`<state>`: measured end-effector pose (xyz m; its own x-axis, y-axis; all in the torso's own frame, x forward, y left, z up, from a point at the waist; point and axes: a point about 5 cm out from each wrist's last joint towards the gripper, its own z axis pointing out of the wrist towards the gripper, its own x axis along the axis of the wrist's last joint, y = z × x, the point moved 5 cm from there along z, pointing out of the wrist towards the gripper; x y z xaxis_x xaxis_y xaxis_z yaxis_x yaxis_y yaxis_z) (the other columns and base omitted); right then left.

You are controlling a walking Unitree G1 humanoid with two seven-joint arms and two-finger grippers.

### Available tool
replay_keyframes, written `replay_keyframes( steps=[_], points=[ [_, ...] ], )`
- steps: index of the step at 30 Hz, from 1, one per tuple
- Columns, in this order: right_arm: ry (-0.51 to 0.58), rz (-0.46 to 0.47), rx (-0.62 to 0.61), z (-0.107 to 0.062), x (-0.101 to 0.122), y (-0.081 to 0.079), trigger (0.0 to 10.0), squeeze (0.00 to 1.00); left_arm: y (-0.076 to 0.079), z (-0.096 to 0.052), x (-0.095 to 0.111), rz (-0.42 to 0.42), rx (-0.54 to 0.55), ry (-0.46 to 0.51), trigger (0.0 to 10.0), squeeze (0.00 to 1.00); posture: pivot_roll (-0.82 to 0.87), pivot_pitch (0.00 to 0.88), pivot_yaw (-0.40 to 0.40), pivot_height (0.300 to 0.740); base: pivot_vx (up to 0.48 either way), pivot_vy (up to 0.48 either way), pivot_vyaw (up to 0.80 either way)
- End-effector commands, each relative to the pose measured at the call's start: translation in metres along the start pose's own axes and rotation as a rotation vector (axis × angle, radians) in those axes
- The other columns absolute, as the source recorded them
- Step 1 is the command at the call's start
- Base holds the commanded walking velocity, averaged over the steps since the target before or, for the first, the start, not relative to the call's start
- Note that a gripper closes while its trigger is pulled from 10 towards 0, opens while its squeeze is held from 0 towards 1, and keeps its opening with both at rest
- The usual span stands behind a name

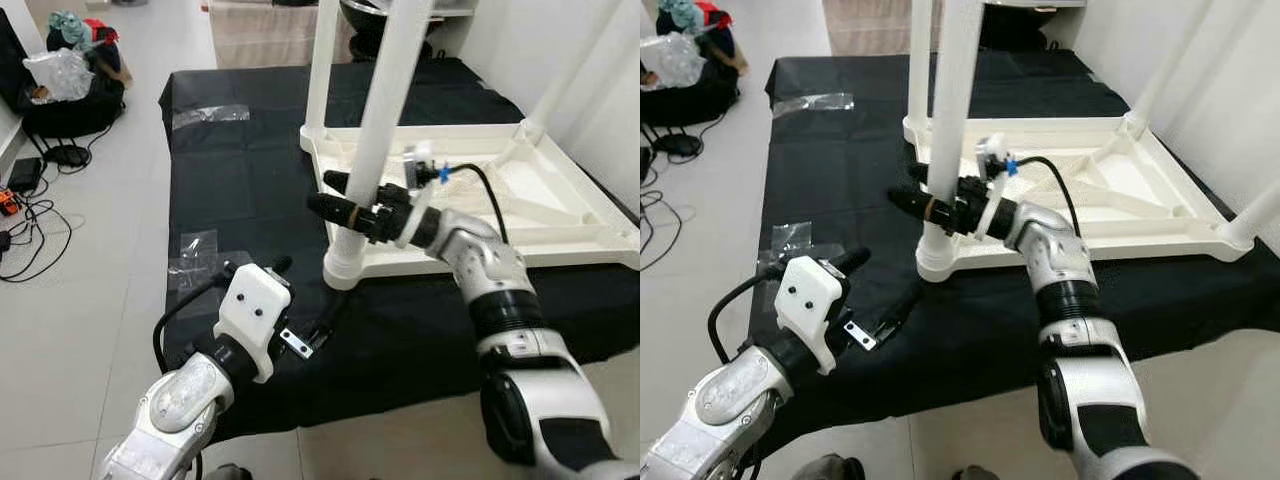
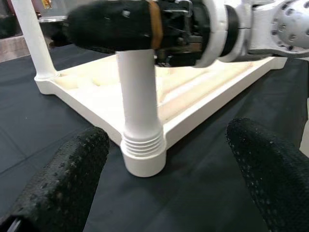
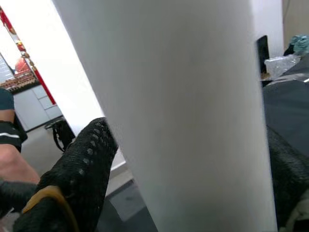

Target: Building children table

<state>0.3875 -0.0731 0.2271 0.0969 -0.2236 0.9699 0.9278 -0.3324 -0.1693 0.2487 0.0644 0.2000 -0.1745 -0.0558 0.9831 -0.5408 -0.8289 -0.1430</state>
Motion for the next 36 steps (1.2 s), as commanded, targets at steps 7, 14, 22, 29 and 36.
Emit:
replay_keyframes(
  steps=[7,14,22,29,36],
  points=[
    [0.002,-0.014,0.057,0.005,-0.001,-0.007,0.0,0.0,0.002,0.0,0.0,0.002,-0.004,-0.006,10.0,0.0,0.1,0.099,-0.079,0.74,0.0,0.0,0.0],
    [0.102,-0.136,-0.488,-0.018,0.009,0.046,0.0,0.0,0.002,0.001,-0.002,-0.001,-0.003,-0.007,10.0,0.0,0.09,0.093,-0.079,0.74,0.0,0.0,0.0],
    [0.087,-0.222,-1.147,-0.077,0.009,0.078,0.0,0.0,0.003,0.003,-0.004,0.001,-0.011,-0.009,10.0,0.0,0.08,0.087,-0.069,0.74,0.0,0.0,0.0],
    [0.14,-0.241,-1.579,-0.117,0.008,0.066,0.0,0.0,0.003,0.006,-0.002,0.004,-0.012,0.0,10.0,0.0,0.08,0.078,-0.069,0.74,0.0,0.0,0.0],
    [0.168,-0.205,-1.399,-0.069,0.007,0.058,10.0,1.0,0.004,0.005,-0.004,0.006,-0.007,-0.006,10.0,0.0,0.08,0.079,-0.074,0.74,0.0,0.0,0.0]
  ],
)
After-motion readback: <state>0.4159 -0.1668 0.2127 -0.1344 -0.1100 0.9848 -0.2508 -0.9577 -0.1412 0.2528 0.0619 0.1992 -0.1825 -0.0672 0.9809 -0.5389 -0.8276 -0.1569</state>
